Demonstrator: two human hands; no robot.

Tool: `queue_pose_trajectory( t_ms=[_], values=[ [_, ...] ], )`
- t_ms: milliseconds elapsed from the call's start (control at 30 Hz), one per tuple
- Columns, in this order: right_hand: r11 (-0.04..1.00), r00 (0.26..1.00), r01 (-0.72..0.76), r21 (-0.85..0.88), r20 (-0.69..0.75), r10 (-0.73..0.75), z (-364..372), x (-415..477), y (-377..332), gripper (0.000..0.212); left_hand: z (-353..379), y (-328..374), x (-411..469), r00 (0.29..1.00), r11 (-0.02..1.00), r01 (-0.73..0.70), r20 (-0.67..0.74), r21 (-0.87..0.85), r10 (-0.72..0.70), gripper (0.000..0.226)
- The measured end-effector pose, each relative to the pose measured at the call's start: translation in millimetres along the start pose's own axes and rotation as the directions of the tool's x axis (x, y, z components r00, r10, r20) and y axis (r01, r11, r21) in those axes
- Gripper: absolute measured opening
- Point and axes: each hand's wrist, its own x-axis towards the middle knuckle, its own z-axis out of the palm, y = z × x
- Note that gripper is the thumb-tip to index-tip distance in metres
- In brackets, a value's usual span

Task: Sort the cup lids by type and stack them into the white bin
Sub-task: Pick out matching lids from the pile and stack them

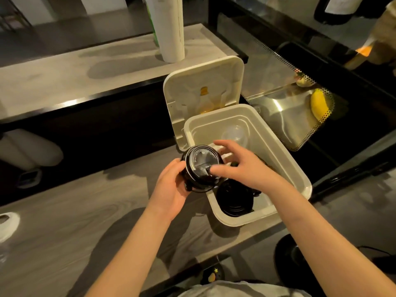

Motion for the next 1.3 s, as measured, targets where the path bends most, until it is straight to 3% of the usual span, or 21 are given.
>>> queue_pose_trajectory(
  t_ms=[67, 133, 233, 333, 433, 533, 667, 800, 900, 967, 1033, 1133, 1200, 1300],
  values=[
    [0.984, 0.997, 0.069, -0.164, 0.03, -0.064, 7, 2, -4, 0.083, 1, -1, -3, 1.0, 1.0, -0.011, 0.02, 0.023, 0.011, 0.02],
    [0.973, 0.994, 0.106, -0.207, 0.004, -0.107, 11, 2, -6, 0.085, 1, -3, -7, 1.0, 0.999, -0.016, 0.012, 0.033, 0.016, 0.015],
    [0.984, 0.992, 0.12, -0.134, -0.009, -0.122, 11, 1, -4, 0.072, 2, -4, -9, 1.0, 1.0, -0.013, 0.006, 0.009, 0.013, 0.016],
    [0.996, 0.998, 0.06, 0.07, -0.008, -0.059, 7, 0, 2, 0.06, 0, -3, -10, 1.0, 1.0, -0.02, 0.008, -0.013, 0.02, 0.013],
    [0.993, 0.998, -0.028, 0.117, -0.051, 0.034, -8, -2, 14, 0.066, -4, -3, -9, 0.999, 1.0, -0.025, -0.026, -0.002, 0.025, 0.016],
    [0.982, 0.988, -0.152, -0.113, -0.036, 0.149, -26, -10, 26, 0.073, -10, -5, -2, 0.992, 1.0, -0.019, -0.128, -0.022, 0.016, 0.019],
    [0.825, 0.959, -0.206, -0.527, 0.057, 0.276, -17, -18, 35, 0.082, -19, -8, 8, 0.983, 0.999, -0.023, -0.181, -0.04, 0.015, 0.018],
    [0.718, 0.932, -0.167, -0.676, 0.128, 0.338, 3, -9, 40, 0.087, -16, -7, 6, 0.985, 1.0, -0.005, -0.173, -0.025, 0.001, 0.037],
    [0.671, 0.924, -0.154, -0.726, 0.136, 0.358, 1, -7, 41, 0.091, -14, -7, 6, 0.986, 1.0, 0.0, -0.168, -0.015, -0.002, 0.035],
    [0.694, 0.93, -0.17, -0.699, 0.119, 0.347, -5, -10, 39, 0.094, -12, -6, 5, 0.988, 1.0, 0.007, -0.156, -0.018, -0.01, 0.03],
    [0.799, 0.967, -0.189, -0.571, 0.034, 0.253, -12, -11, 34, 0.085, -9, -5, 6, 0.993, 1.0, 0.014, -0.116, -0.016, -0.016, 0.03],
    [0.98, 0.986, -0.131, -0.147, -0.121, 0.114, -15, -8, 22, 0.055, 0, -3, 6, 0.999, 1.0, 0.016, -0.043, 0.015, -0.015, 0.025],
    [0.992, 0.989, -0.108, 0.07, -0.094, 0.115, -12, -4, 14, 0.049, 8, -3, 6, 1.0, 0.999, 0.021, 0.019, 0.038, -0.022, 0.024],
    [0.994, 0.993, -0.102, 0.05, -0.058, 0.105, -9, -2, 7, 0.062, 20, -2, 7, 0.995, 0.999, 0.028, 0.091, 0.016, -0.029, 0.026]
  ],
)
